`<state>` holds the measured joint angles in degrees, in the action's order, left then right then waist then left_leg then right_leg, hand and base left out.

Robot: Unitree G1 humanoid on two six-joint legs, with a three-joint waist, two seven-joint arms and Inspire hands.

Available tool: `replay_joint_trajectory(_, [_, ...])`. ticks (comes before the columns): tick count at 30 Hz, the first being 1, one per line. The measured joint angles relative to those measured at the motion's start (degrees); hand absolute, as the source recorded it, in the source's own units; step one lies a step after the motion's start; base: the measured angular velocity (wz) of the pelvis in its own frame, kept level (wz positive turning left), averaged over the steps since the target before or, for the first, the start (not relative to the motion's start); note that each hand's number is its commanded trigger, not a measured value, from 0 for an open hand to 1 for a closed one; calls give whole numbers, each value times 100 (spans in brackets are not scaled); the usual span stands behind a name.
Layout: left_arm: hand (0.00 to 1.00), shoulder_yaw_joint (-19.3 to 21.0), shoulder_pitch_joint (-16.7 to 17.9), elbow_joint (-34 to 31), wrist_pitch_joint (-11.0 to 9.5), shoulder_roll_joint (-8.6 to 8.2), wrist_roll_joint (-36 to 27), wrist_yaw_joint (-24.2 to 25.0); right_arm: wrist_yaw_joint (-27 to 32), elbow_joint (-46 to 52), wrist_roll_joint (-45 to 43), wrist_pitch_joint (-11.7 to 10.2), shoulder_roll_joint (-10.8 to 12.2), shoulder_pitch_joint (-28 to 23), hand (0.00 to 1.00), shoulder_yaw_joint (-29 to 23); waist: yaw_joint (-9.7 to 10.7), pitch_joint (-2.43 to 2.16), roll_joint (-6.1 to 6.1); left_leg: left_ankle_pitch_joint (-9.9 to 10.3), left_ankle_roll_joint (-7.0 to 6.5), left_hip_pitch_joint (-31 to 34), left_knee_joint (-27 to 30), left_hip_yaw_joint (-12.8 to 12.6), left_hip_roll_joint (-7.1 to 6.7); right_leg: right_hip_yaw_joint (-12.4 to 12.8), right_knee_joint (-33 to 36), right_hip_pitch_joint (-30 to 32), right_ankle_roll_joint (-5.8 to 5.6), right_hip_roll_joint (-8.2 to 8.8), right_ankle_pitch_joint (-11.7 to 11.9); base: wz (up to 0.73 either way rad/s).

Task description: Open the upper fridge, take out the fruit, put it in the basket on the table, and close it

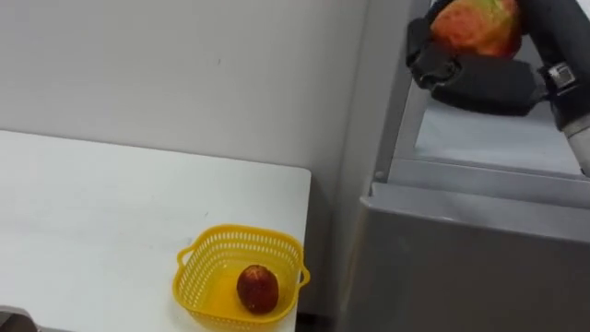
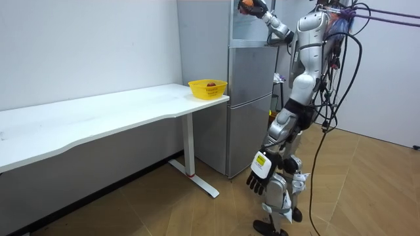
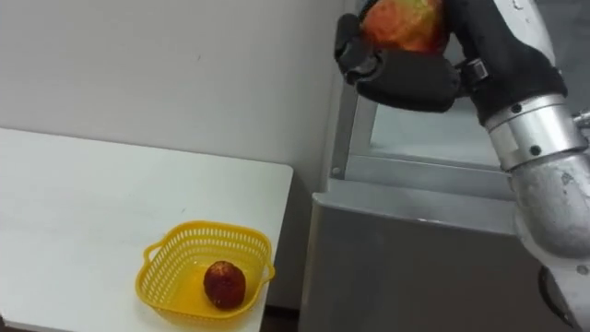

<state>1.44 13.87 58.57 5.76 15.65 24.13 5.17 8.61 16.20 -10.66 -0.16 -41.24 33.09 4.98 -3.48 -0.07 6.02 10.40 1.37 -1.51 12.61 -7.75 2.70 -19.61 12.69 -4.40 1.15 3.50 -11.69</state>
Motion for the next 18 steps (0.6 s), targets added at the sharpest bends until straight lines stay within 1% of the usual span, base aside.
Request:
replay_joint_trajectory(2, [0,0,-6,20,-15,0,3,1,0,178,-218,-44,94,0,100,3,2,7,16,1,-1,-24,0,-5,-1,-1,-4,-29,-1,-1,-1,0])
replay_joint_trajectory(3, [0,1,-49,105,-85,1,1,1,0,270,-346,-71,109,0,100,3,11,13,22,1,-1,-28,1,-5,-2,-6,-4,-40,-3,0,-2,0])
replay_joint_trajectory(4, [0,1,-67,134,-108,1,-1,1,1,307,-400,-101,110,0,100,3,13,15,27,1,-1,-24,1,-4,-3,-5,-6,-41,-5,3,-3,0])
replay_joint_trajectory(7, [0,0,-109,214,-161,1,8,-3,3,577,-679,-167,159,2,100,10,-23,25,92,1,-1,-20,-35,5,-3,-15,-23,-57,-10,2,-10,0])
replay_joint_trajectory(9, [0,-1,-147,267,-175,-12,7,-3,-9,752,-834,-211,189,-2,100,130,-31,32,152,1,-2,-24,-42,15,-7,-35,-85,-53,-13,4,-7,0])
replay_joint_trajectory(10, [0,-2,-182,334,-200,-12,7,-4,-13,777,-843,-232,189,-2,100,167,-39,30,161,0,-2,-24,-42,21,-9,-50,-95,-54,-16,4,-3,6])
replay_joint_trajectory(12, [0,-17,-238,403,-211,-12,7,-4,-83,920,-939,-243,215,-1,100,281,-110,23,199,1,-3,-16,-39,30,-19,-83,-100,-52,-19,13,-2,4])
replay_joint_trajectory(13, [0,-37,-263,404,-213,-12,6,0,-129,979,-1098,-260,293,1,100,303,-153,24,206,1,-3,-8,-35,29,-19,-89,-105,-49,-21,12,0,0])
replay_joint_trajectory(15, [0,-43,-302,405,-217,-18,10,2,-144,985,-1238,-298,377,3,100,386,-201,23,209,0,-3,-12,-32,29,-21,-92,-102,-56,-27,11,5,4])
replay_joint_trajectory(16, [0,-42,-326,415,-224,-18,8,4,-200,984,-1295,-295,404,3,100,445,-261,23,209,0,-3,-17,-32,28,-21,-97,-97,-56,-28,11,6,0])
replay_joint_trajectory(18, [0,-50,-344,433,-234,-18,8,2,-271,974,-1333,-289,408,3,100,560,-322,23,209,-1,-3,-14,-38,30,-22,-101,-95,-70,-29,8,9,0])
